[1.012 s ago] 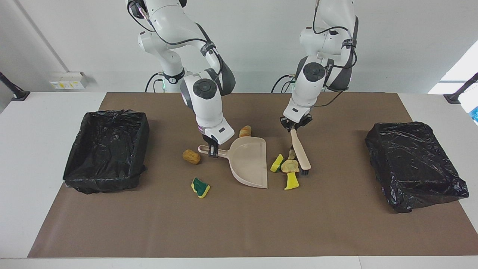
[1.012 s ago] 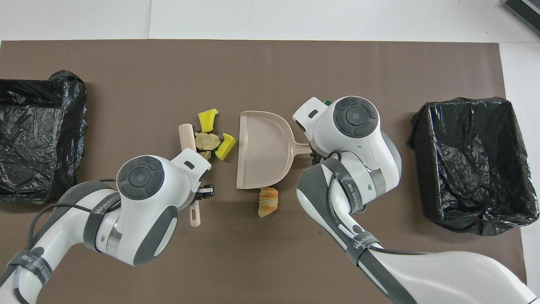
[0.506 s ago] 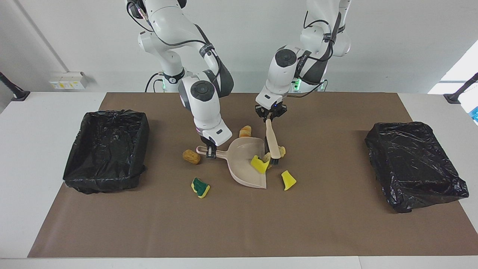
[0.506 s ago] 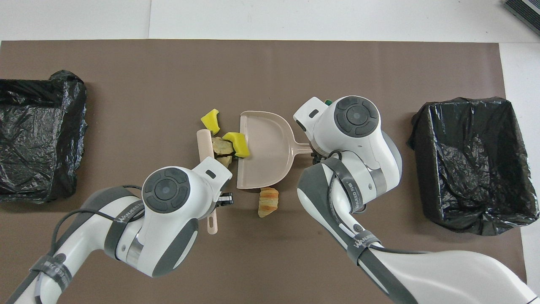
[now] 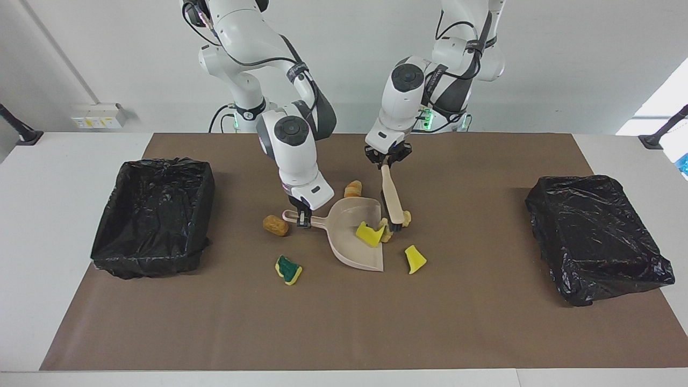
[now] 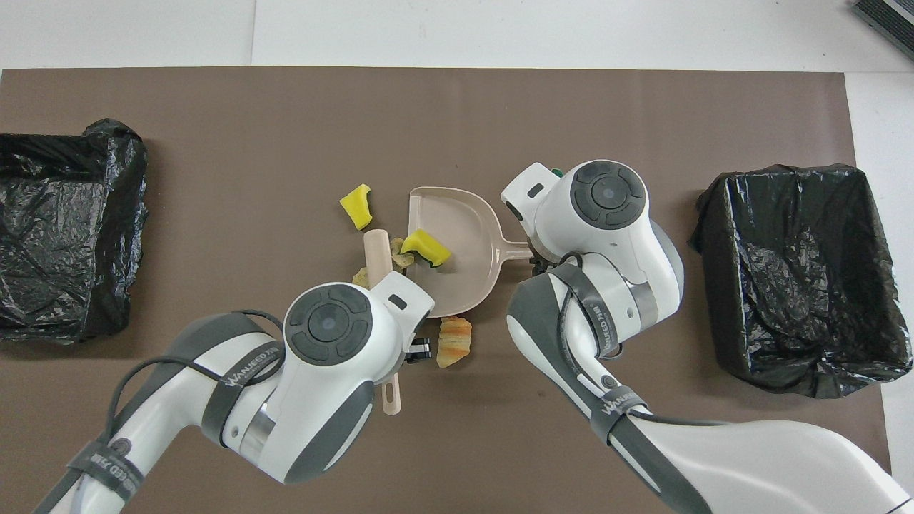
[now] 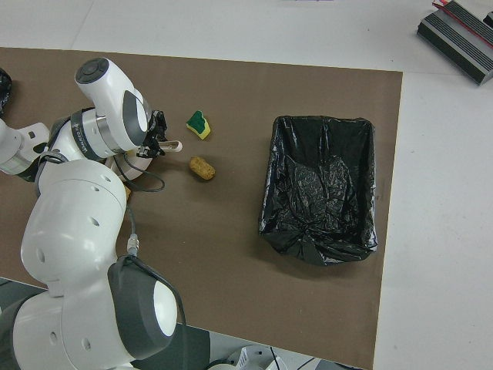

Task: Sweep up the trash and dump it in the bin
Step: 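Sweep the trash toward the dustpan with the left gripper's brush, then sweep the trash pieces into the dustpan with the left gripper's brush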

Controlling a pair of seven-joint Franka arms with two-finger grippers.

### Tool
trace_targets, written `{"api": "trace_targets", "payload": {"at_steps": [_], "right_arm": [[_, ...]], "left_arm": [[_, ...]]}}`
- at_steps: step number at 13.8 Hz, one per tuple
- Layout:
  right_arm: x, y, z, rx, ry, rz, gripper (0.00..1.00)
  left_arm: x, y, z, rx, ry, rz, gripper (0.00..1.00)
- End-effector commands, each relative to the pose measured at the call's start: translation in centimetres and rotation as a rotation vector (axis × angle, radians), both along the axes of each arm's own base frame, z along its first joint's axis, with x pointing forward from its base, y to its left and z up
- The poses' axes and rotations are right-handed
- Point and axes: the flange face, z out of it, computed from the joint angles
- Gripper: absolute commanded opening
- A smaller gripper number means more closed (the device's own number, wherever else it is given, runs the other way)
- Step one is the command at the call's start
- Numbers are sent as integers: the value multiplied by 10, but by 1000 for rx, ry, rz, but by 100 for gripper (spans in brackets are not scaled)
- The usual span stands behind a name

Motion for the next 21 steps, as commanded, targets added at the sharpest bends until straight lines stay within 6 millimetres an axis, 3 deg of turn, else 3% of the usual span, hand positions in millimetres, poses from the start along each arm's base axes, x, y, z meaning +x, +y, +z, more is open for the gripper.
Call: {"api": "trace_targets", "payload": {"at_steps": [1,3,5,7,13,21], "right_arm": [[0,-5,-3,7,4,15,0],[-1,-4,-3,7,4,18,0],[-1,-3,-3,7,4,18,0],[-1,-3,-3,7,4,15,0],[-2,-2,-3,6,6,21,0],[-2,-2,-3,2,9,46,0]], "left_arm": [[27,47,-8,23,64,150,0],[21,65,-19,37,74,194,0],[17,60,-21,36,66,197,0],[10,35,-37,37,52,204,0],[-11,-25,-28,-72,-12,150,0],[-25,-89,4,-147,-60,52,0]]}}
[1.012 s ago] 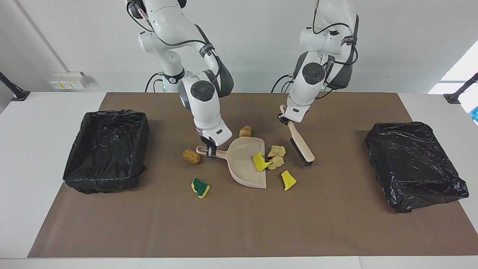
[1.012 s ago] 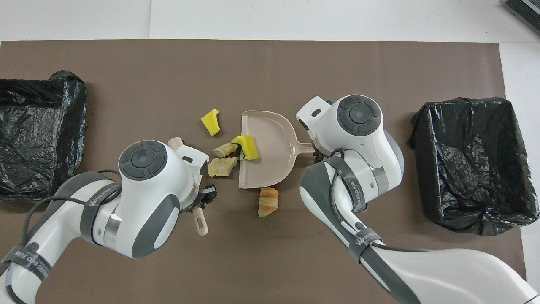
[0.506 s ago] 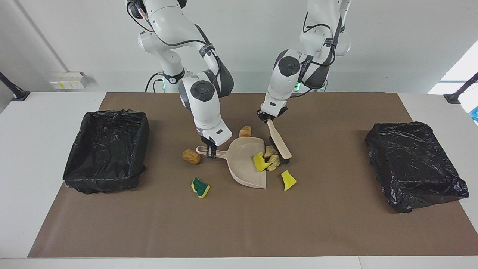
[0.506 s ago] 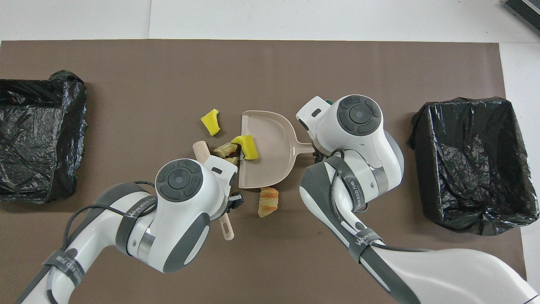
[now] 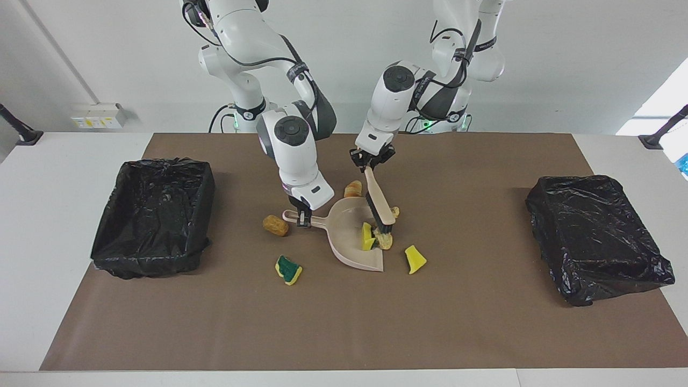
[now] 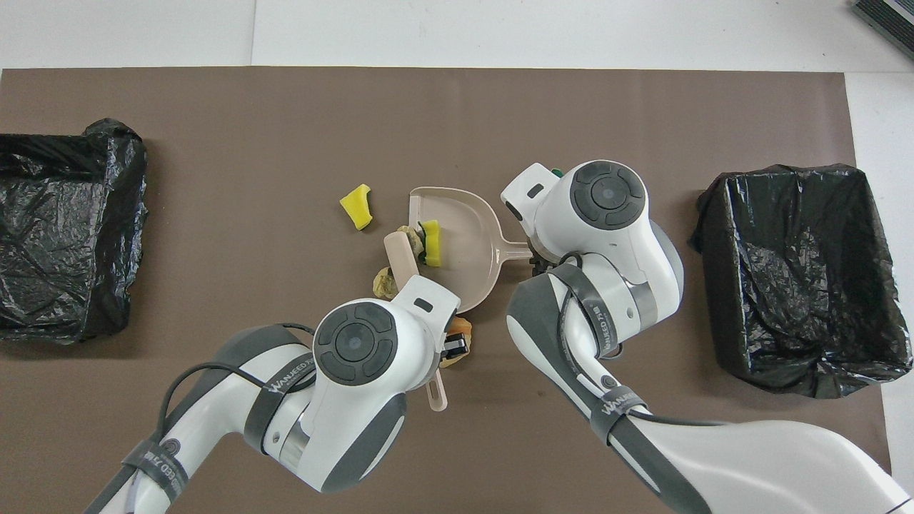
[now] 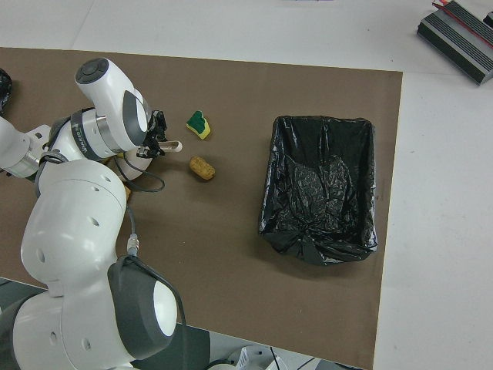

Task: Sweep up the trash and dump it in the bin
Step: 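Sweep the trash pieces into the dustpan with the left gripper's brush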

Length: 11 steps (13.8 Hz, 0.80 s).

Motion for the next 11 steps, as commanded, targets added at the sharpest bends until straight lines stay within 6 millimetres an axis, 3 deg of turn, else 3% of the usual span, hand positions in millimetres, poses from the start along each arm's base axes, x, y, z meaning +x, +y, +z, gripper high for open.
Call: {"api": "trace_targets", "payload": {"at_steps": [1,4,5,11], "right_arm": [[-1,-2,-2,0,4,65,0],[-1,-2,-2,-9,-5,99,0],[0,-2,-2,-11,-7,100,0],[1,10,5,-74,-59,209,0]], "left_arm": [[-1,-15,5,-16,7,-20,0],[4,-6,36,0,36,-21,0],[8,1,35,18,59,-11,0],[74,99,15,126,69,83,0]]}}
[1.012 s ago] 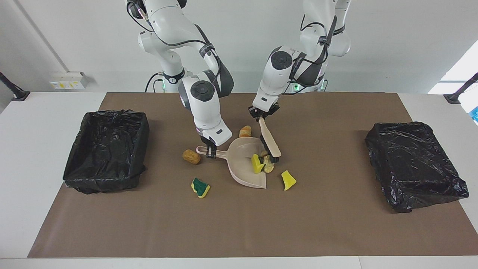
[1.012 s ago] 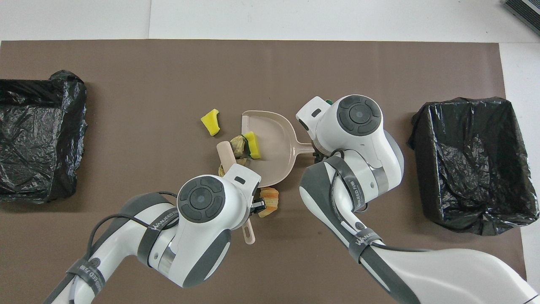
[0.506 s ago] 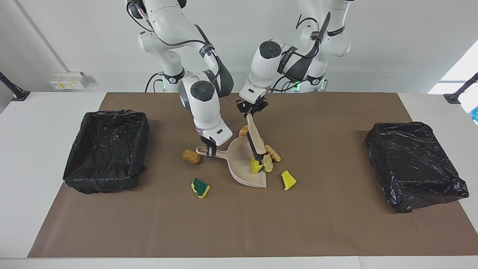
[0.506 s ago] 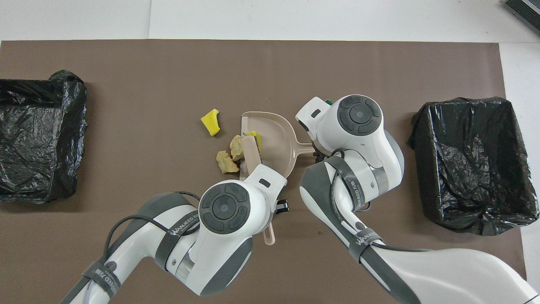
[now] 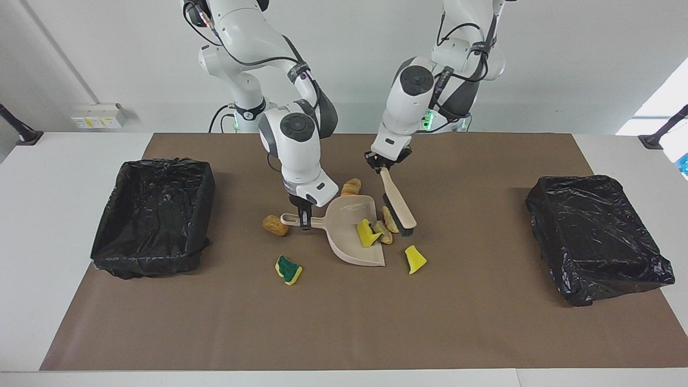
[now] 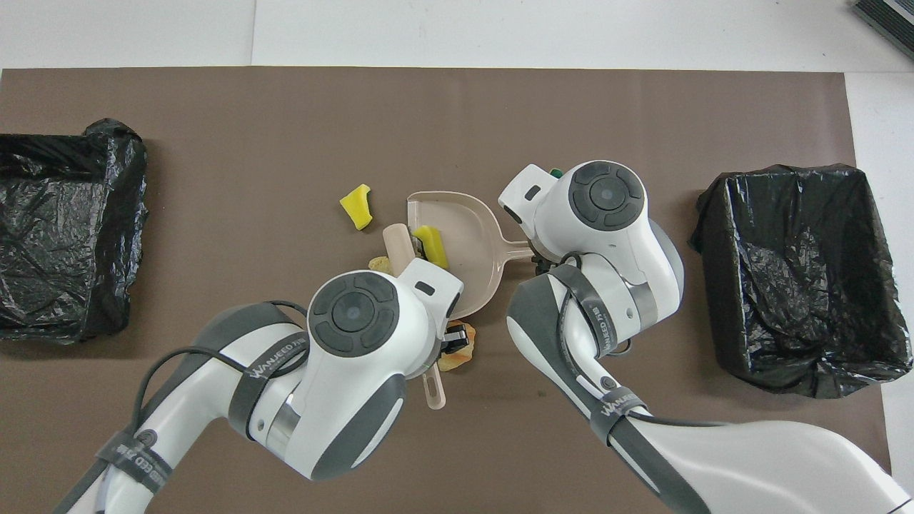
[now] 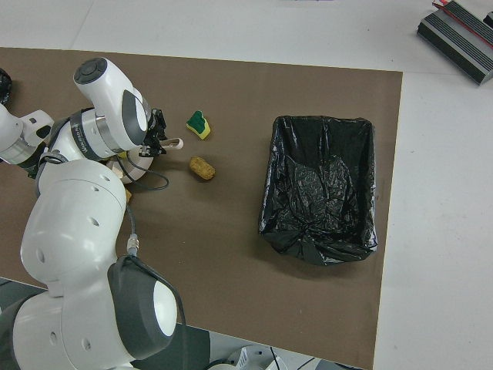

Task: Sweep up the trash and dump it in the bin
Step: 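Sweep the trash pieces into the dustpan with the left gripper's brush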

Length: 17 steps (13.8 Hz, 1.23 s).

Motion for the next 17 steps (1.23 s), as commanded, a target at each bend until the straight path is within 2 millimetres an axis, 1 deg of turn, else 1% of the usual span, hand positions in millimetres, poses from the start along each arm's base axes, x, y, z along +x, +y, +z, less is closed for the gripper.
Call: {"api": "trace_targets", "payload": {"at_steps": [1,3,5,6,10,12,14,17], "right_arm": [[-3,11,-1,0,-16,53,0],[-3,12,-1,0,-21,29,0],[-3,12,-1,1,-20,29,0],[-3,12,-1,0,-19,28,0],[-3,11,-2,1,-15,24,0],[-4,11,-2,0,-13,24,0],[-4,11,-2,2,-14,4,0],[-4,11,-3,1,-13,2,0]], "left_arm": [[10,29,-14,34,24,-21,0],[-7,38,-45,58,72,-64,0],[-12,32,-56,62,81,-86,0],[-13,28,-56,54,65,-93,0],[-37,-21,-51,9,3,-187,0],[-47,-41,-47,-20,-19,-208,0],[-53,-57,-42,-55,-43,-218,0],[-58,-71,-30,-62,-46,-238,0]]}}
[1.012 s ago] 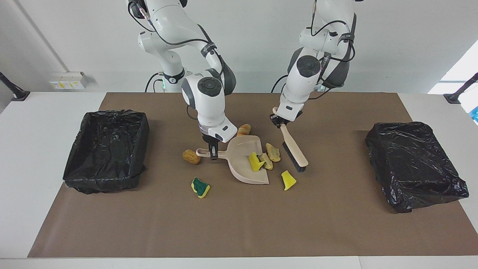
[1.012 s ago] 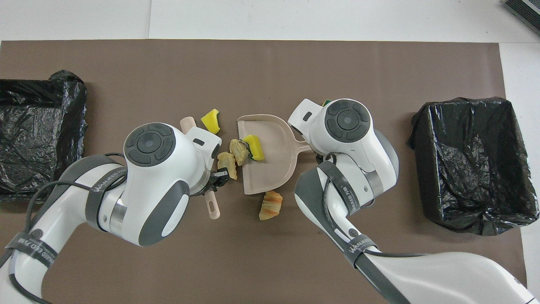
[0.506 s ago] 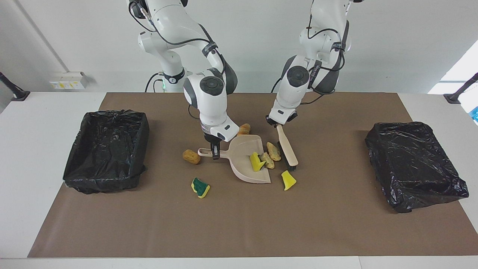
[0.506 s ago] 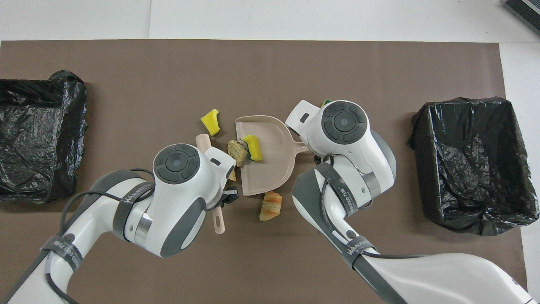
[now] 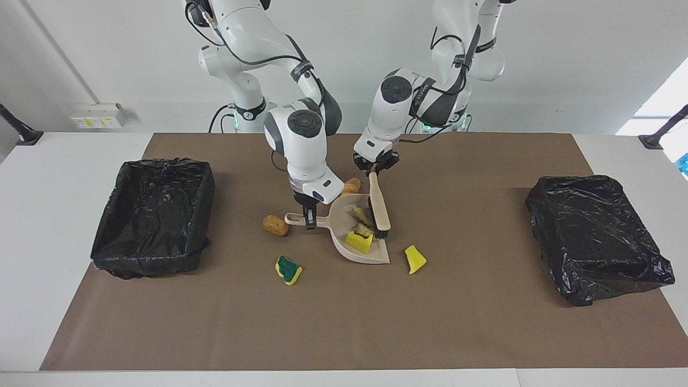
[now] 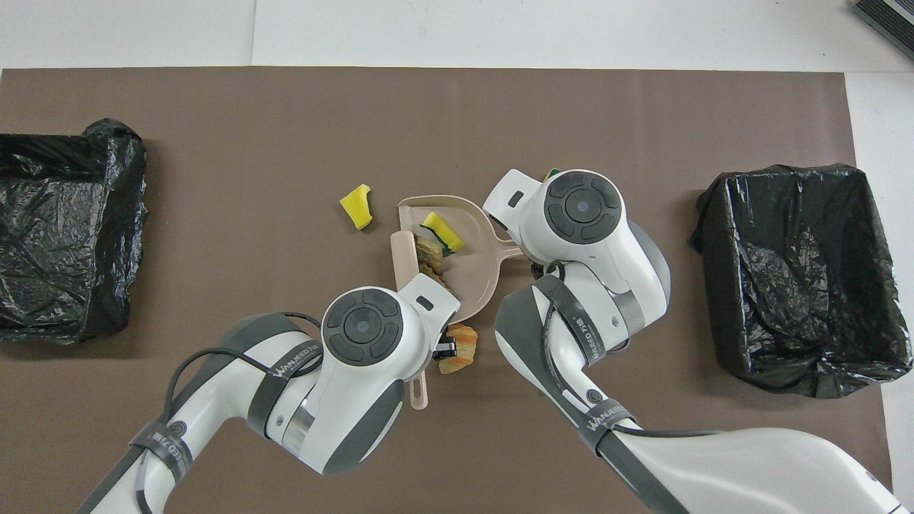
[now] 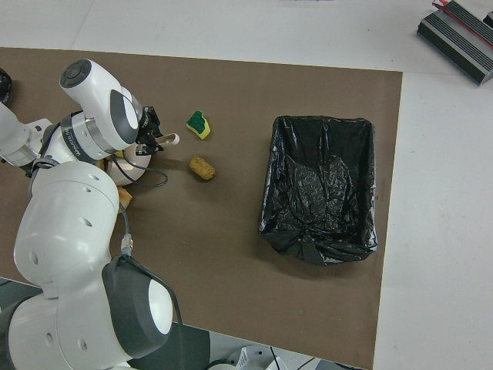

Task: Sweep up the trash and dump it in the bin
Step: 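Sweep the trash pieces into the dustpan with the left gripper's brush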

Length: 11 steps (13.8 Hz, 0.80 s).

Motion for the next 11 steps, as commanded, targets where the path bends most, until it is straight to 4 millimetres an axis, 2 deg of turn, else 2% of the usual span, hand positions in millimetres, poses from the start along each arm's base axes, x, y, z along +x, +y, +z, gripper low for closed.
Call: {"api": "trace_targets", "payload": {"at_steps": [1,3,5,8,10,11], "right_arm": [[0,1,-4,0,-5,-11,0],[0,0,-4,0,-6,-9,0],[2,-4,-5,-2,-3,-12,0],[3,-7,-5,-1,-3,-17,0],[4,-8,-4,-3,0,-30,0],[2,0,-2,-4,1,-22,0]], "left_arm": [[0,-6,14,-11,1,0,0],[4,3,10,18,28,-6,0],[12,18,24,55,33,-6,0],[52,57,42,92,26,-51,0],[76,88,48,127,2,-94,0],[92,106,45,140,-4,-114,0]]}}
